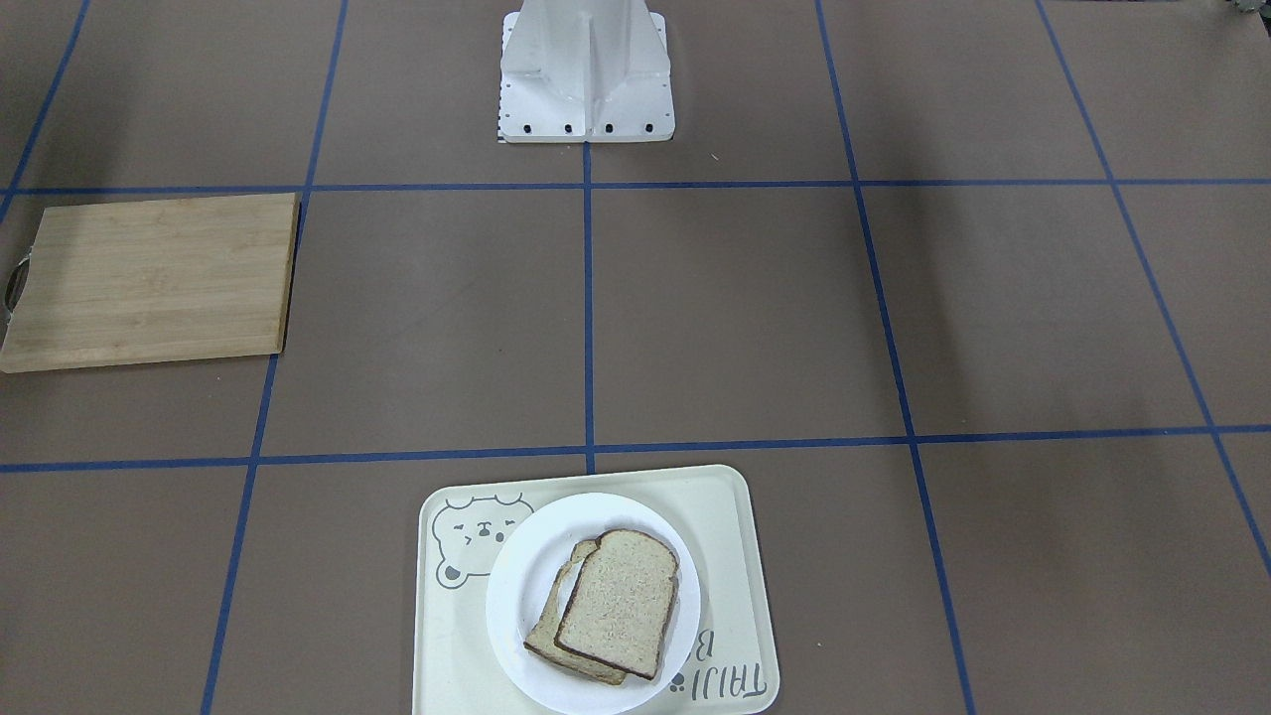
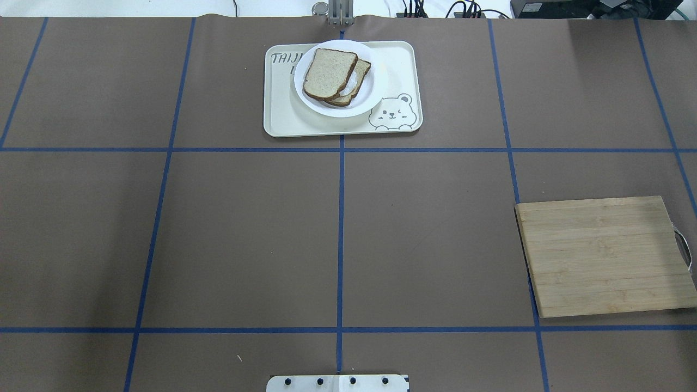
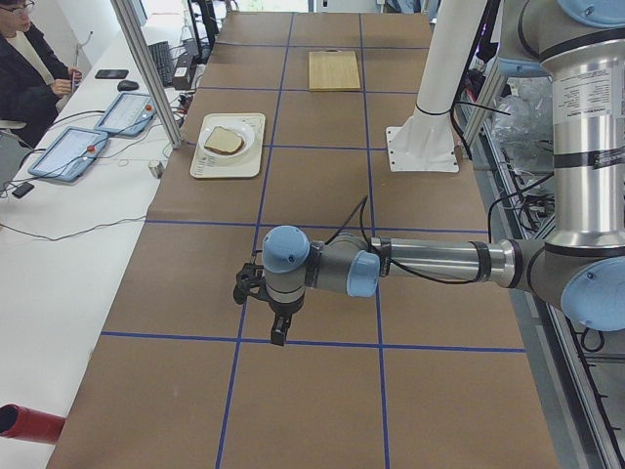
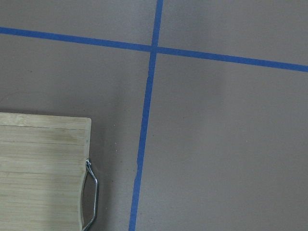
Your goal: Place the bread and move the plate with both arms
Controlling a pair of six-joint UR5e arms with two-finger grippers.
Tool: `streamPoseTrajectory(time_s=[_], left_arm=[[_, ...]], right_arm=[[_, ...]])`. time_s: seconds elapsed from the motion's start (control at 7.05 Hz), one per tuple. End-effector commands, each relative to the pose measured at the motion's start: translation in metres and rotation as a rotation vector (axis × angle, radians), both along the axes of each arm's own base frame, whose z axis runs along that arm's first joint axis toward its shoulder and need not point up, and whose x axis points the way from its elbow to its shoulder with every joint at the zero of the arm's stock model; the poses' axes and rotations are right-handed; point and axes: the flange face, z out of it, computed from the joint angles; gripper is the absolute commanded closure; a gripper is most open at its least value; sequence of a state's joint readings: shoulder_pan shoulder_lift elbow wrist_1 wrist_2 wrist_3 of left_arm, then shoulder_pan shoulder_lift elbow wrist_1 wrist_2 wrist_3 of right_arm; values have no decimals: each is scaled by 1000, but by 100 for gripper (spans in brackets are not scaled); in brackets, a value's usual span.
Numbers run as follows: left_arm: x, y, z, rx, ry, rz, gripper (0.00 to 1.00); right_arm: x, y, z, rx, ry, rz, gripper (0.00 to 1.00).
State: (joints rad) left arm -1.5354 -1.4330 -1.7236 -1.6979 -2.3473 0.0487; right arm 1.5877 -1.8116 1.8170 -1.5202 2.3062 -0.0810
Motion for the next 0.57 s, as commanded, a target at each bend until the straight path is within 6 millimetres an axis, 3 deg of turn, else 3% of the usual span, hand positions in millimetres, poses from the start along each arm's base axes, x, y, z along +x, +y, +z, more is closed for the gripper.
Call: streamPoseTrajectory(time_s=[0.0,0.43], left_arm=[[0,6,2,-6,0,-1,1],[0,6,-3,3,0,-1,1]], right_arm=[[0,0,0,-2,0,3,0],[0,0,2,-8,-3,4,0]])
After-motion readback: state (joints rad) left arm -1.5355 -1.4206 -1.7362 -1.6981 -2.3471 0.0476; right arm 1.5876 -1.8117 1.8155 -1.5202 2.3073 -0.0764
